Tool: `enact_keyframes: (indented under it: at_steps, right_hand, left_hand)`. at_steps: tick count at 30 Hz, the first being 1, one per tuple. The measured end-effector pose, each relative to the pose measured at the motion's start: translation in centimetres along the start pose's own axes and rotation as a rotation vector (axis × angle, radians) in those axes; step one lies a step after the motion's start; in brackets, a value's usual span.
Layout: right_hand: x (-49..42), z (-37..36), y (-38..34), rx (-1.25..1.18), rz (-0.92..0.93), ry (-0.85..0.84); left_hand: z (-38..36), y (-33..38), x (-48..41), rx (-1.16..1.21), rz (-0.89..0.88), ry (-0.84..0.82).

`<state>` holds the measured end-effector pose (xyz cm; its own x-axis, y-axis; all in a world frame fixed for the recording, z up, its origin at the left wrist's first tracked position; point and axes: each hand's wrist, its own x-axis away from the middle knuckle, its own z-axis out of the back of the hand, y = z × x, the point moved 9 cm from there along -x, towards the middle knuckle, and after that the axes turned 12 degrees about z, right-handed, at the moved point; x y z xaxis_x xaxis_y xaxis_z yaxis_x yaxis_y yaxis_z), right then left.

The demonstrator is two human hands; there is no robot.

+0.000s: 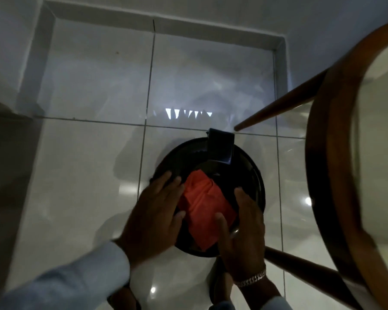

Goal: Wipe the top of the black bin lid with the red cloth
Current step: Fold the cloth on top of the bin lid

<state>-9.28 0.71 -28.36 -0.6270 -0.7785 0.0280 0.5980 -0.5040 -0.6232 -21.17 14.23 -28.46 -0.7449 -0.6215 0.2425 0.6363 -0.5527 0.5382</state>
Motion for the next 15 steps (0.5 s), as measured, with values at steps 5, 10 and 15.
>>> enact_keyframes:
  at_steps: [5, 10, 15]
  right_hand:
    - [-0.9, -2.0, 0.5, -0.017, -0.113, -0.237]
    - [-3.1, 1.6, -1.9, -0.149, -0.138, -0.18]
    - [-3.8, 13.6, -6.6, -0.314, -0.147, 0.042]
  left_hand:
    - [-1.1, 2.0, 0.1, 0.299, 0.329, -0.123]
    - [1.7, 2.6, -2.0, 0.554, 0.518, -0.156]
    - [10.1, 11.5, -2.9, 0.606, 0.312, -0.157]
